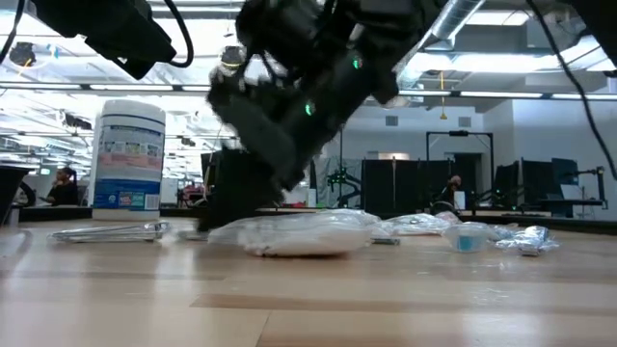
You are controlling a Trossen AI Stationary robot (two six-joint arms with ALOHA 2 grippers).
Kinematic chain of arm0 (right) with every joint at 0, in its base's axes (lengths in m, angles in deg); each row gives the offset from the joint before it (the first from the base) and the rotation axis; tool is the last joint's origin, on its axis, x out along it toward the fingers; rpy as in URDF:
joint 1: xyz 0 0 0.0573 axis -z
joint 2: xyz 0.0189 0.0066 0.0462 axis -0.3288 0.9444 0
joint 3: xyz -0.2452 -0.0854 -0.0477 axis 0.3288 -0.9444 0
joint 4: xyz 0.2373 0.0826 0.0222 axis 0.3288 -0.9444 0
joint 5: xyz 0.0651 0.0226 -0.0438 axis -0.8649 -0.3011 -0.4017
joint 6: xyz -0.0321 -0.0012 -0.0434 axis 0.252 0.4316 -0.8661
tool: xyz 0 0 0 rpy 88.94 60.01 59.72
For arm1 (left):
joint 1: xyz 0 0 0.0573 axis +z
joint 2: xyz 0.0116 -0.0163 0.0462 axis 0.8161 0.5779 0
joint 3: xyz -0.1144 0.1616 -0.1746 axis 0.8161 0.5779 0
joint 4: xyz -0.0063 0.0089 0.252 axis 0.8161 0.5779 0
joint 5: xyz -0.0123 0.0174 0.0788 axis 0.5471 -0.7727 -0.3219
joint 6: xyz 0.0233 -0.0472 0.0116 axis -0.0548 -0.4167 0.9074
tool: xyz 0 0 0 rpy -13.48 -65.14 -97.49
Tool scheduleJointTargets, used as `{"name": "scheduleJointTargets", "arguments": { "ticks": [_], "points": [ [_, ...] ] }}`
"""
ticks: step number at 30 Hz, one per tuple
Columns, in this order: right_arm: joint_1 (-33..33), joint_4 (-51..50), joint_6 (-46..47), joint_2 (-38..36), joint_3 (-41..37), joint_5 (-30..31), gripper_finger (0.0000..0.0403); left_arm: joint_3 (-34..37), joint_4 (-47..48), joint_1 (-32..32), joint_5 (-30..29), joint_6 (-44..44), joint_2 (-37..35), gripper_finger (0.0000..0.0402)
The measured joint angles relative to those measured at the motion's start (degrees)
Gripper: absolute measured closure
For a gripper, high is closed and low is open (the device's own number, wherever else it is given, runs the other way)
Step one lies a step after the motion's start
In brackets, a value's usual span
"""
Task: Pick & Place Travel size toiletries
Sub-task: Put the nail cutter into the blue bin
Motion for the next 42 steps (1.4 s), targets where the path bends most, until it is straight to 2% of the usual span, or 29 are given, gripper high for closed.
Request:
{"name": "scheduleJointTargets", "arguments": {
  "ticks": [10, 14, 18, 22, 26, 29, 34, 39, 42],
  "points": [
    [0.02, -5.51, 2.82, 1.64, 0.9, 0.29, 0.0269, 0.02, -0.48, 0.0, -0.01, 0.19, 0.0, 0.0401],
    [0.3, -6.54, 3.37, 1.66, 0.9, 0.62, 0.0306, 0.02, -0.54, 0.0, -0.01, 0.36, 0.0, 0.0401],
    [0.82, -7.97, 6.16, 1.47, 0.9, 0.27, 0.0368, 0.02, -0.54, 0.0, -0.01, 0.4, 0.0, 0.0401],
    [0.59, -9.3, 6.19, 0.1, 0.52, 1.57, 0.0371, 0.02, -0.54, 0.0, -0.02, 0.4, 0.0, 0.0401],
    [-0.65, -14.17, 4.29, -4.1, -0.14, 6.56, 0.0372, 0.02, -0.56, 0.0, -0.03, 0.4, 0.0, 0.0401],
    [-1.44, -17.48, 4.23, -9.13, -0.12, 9.51, 0.0398, 0.11, -0.56, -0.01, -0.05, 0.4, 0.0, 0.0401],
    [-3.38, -22.09, 4.46, -16.93, 0.17, 15.12, 0.0401, 0.37, -0.63, -0.02, -0.05, 0.4, 0.0, 0.0401],
    [-5.92, -25.07, 6.83, -22.26, 0.43, 15.1, 0.0401, 0.37, -0.82, -0.02, -0.05, 0.39, 0.0, 0.0401],
    [-8.23, -31.86, 12.08, -25.25, 0.29, 13.86, 0.0401, 0.37, -0.89, -0.02, -0.05, 0.33, 0.0, 0.0401]
  ]
}}
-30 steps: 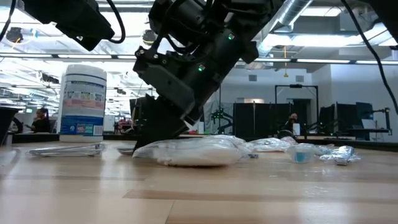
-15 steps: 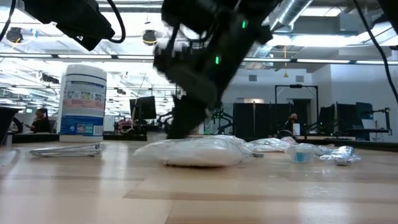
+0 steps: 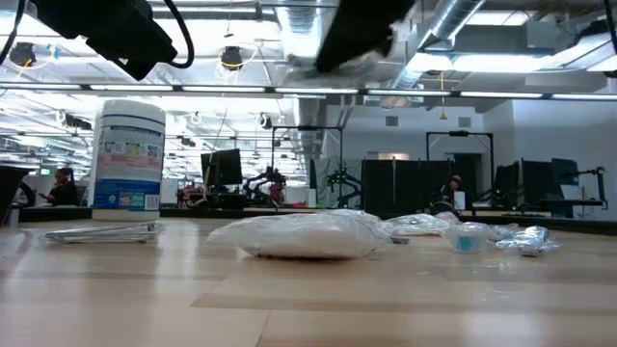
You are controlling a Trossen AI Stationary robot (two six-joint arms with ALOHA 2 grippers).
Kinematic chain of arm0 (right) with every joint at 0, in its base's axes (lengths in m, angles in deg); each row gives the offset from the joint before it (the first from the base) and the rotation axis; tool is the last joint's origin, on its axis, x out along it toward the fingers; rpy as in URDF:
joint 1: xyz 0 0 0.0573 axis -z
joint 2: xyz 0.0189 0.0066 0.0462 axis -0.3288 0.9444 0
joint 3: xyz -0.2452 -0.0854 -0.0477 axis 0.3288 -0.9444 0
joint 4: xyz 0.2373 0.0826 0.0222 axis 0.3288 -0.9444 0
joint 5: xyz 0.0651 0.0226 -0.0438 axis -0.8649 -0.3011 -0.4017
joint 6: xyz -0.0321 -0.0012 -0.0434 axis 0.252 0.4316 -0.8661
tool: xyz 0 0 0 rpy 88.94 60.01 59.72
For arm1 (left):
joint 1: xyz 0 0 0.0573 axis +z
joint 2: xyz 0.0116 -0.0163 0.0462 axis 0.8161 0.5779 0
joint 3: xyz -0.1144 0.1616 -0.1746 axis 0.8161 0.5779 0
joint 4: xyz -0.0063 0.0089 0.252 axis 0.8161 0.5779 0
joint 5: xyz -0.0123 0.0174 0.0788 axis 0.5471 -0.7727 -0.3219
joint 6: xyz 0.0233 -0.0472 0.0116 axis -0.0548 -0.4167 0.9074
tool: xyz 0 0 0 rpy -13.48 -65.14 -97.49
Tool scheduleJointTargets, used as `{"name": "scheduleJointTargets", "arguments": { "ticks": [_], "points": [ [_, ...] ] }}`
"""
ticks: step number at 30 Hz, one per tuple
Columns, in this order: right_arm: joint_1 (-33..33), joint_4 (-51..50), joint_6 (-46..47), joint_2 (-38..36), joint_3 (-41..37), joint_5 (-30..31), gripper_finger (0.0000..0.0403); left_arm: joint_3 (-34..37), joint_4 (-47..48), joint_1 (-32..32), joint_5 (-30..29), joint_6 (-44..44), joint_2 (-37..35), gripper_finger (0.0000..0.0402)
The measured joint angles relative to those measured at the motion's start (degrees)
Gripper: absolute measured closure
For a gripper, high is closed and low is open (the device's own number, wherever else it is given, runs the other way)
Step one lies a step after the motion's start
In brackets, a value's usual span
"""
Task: Pick & Place Travel size toiletries
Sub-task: Put the nail cutter into the blue bin
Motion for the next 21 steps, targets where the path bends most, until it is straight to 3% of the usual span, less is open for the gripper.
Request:
{"name": "scheduleJointTargets", "arguments": {
  "ticks": [5, 10, 15, 18, 21],
  "points": [
    [-6.32, -12.87, 18.37, -5.97, 0.13, -5.85, 0.0401, 0.0, -0.24, 0.0, 0.0, -0.02, 0.0, 0.0401],
    [-18.23, -22.42, 48.68, -9.38, 0.13, -7.81, 0.0401, 0.0, -0.82, 0.0, 0.0, -0.02, 0.0, 0.0401],
    [-30.56, -28.72, 76.52, -7.55, 0.14, -8.8, 0.0401, 0.0, -1.22, -0.22, 0.0, -0.11, 0.0, 0.0401],
    [-33.94, -30.52, 86.6, -5.26, 0.13, -10.94, 0.0401, 0.0, -1.46, -0.37, 0.0, 0.22, 0.0, 0.0401],
    [-35.14, -30.2, 90.86, -3.07, 0.11, -11.12, 0.0401, 0.0, -3.31, -0.37, 0.0, 2.79, 0.0, 0.0401]
  ]
}}
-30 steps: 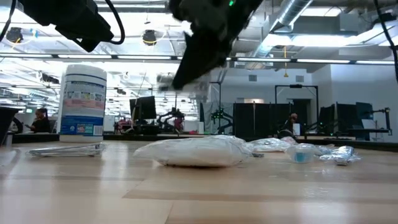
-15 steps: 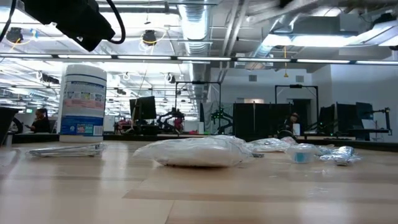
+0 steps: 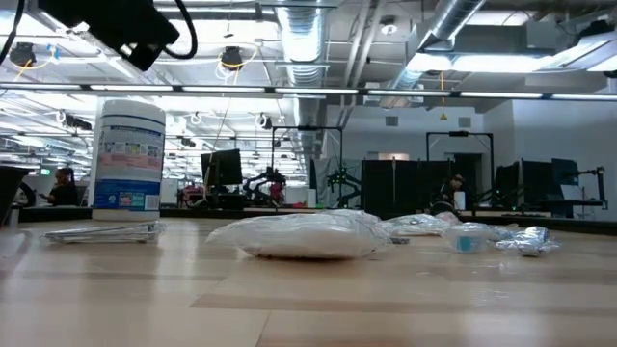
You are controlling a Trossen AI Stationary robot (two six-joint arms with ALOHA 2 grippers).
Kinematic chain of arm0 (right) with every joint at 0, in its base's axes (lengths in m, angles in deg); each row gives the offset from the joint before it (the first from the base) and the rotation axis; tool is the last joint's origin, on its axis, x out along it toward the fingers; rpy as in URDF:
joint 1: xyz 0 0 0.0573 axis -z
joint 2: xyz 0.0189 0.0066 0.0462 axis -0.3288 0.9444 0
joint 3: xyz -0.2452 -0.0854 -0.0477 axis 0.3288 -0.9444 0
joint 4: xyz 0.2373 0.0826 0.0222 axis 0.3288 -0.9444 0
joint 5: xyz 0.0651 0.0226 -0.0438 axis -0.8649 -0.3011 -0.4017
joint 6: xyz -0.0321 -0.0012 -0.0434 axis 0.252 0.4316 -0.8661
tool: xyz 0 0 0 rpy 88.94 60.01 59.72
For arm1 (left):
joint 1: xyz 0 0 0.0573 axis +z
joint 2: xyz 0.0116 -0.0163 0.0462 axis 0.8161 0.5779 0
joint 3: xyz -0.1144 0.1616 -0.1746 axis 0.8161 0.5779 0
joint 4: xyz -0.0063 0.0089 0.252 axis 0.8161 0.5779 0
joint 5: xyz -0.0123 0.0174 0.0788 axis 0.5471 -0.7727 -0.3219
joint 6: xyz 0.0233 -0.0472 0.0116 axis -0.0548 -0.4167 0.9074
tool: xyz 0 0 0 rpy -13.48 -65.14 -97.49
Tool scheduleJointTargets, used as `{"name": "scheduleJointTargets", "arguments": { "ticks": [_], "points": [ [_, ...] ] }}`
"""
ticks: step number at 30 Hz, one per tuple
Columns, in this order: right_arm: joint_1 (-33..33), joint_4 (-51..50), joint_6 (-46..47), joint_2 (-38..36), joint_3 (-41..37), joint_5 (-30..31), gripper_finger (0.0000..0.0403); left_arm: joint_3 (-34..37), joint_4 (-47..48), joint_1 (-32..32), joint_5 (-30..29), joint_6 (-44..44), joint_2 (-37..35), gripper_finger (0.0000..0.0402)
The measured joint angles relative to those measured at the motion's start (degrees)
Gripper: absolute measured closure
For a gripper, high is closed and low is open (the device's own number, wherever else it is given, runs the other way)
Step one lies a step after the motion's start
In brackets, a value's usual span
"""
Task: Pick & Place Travel size toiletries
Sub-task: Put the nail cutter into the blue bin
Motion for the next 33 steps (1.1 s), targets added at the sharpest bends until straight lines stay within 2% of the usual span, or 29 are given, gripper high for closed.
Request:
{"name": "scheduleJointTargets", "arguments": {
  "ticks": [4, 6, 9, 14, 19, 28, 33],
  "points": [
    [0.0, 6.36, 0.53, 3.72, 0.0, -2.86, 0.0401, 0.0, -3.22, 0.45, 1.12, 5.16, 0.0, 0.0401],
    [0.59, 9.5, 0.24, 5.64, 0.09, -6.37, 0.0397, 0.0, -4.06, 1.01, 3.0, 7.61, 0.0, 0.0401],
    [1.37, 9.55, 0.23, 8.18, 0.0, -10.19, 0.0394, 0.0, -4.58, 2.23, 5.29, 10.31, 0.0, 0.0401],
    [2.83, 5.36, 1.46, 10.16, 0.04, -8.07, 0.0383, 0.0, -4.84, 5.2, 9.89, 13.37, 0.0, 0.0401],
    [3.09, 1.91, 3.11, 10.86, 0.02, -7.18, 0.0331, -0.02, -4.95, 7.33, 13.79, 14.9, 0.0, 0.0401],
    [2.94, 3.0, 2.1, 10.83, 0.06, -7.3, 0.0208, -0.02, -5.12, 7.68, 14.12, 15.19, 0.0, 0.0401],
    [3.73, 2.51, -2.31, 9.42, 0.06, -7.35, 0.0174, -0.02, -5.19, 7.67, 14.14, 14.78, 0.0, 0.0401]
  ]
}}
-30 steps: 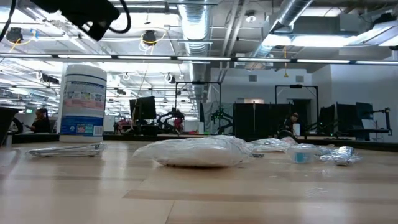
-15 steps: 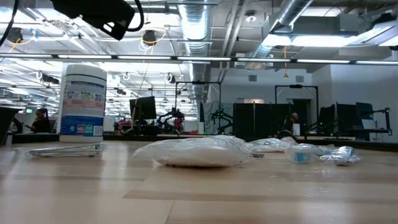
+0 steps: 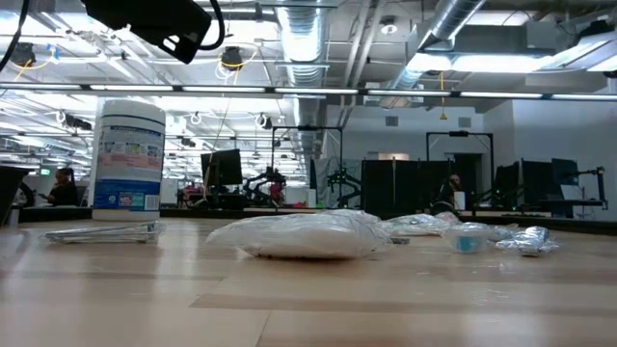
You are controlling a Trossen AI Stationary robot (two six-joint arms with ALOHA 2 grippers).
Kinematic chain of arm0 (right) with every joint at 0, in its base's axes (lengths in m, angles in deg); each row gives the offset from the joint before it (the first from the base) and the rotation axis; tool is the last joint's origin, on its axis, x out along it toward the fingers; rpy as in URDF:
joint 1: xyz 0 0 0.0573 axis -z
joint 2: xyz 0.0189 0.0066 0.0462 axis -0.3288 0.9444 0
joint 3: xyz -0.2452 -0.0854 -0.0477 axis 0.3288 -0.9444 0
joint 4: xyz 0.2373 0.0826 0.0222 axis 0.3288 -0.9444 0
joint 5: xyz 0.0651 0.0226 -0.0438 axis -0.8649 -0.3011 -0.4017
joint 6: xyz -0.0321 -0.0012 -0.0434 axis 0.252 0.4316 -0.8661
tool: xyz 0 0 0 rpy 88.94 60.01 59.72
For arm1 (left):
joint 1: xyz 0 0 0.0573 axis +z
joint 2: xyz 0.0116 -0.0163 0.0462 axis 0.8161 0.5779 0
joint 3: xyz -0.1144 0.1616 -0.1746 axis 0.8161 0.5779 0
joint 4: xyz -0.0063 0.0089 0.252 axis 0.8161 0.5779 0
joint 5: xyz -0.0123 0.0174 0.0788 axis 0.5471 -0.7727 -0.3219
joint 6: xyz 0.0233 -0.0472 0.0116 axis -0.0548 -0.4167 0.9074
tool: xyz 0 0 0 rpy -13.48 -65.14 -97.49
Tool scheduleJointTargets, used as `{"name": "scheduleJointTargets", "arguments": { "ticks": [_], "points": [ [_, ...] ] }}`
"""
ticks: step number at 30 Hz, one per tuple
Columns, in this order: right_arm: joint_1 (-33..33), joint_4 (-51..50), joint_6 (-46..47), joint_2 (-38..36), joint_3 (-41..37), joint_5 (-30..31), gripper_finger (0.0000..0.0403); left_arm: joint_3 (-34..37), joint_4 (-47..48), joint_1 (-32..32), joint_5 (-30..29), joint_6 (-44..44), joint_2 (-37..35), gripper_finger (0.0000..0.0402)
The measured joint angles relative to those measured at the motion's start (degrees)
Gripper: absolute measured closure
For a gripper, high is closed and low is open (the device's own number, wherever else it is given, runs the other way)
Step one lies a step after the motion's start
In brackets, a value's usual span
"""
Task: Pick & Place Travel size toiletries
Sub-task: Put the nail cutter into the blue bin
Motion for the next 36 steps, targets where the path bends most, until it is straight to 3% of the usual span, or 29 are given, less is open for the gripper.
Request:
{"name": "scheduleJointTargets", "arguments": {
  "ticks": [10, 14, 20, 26, 32, 36],
  "points": [
    [4.66, -5.41, -11.8, -5.43, 0.02, 2.2, 0.0196, 0.0, -0.04, -0.17, 0.0, -1.95, 0.0, 0.0401],
    [7.11, -5.52, -28.34, -7.27, 0.02, 6.41, 0.0214, 0.12, -0.26, -0.72, -0.02, -3.27, 0.0, 0.0401],
    [12.4, -10.73, -55.52, -7.57, 0.04, 6.61, 0.025, 2.72, -4.41, -1.59, -0.04, -5.97, 0.02, 0.0401],
    [17.24, -14.49, -74.27, -7.16, 0.01, 6.44, 0.0285, 3.54, -5.64, -1.85, -0.15, -9.68, 0.02, 0.0401],
    [20.52, -19.52, -88.58, -7.16, 0.01, 7.92, 0.0304, 4.26, -6.53, -4.17, -2.91, -12.8, 0.02, 0.0401],
    [22.32, -15.85, -91.71, -7.15, -1.36, 9.6, 0.0311, 4.5, -7.05, -6.35, -6.23, -14.17, 0.02, 0.0401]
  ]
}}
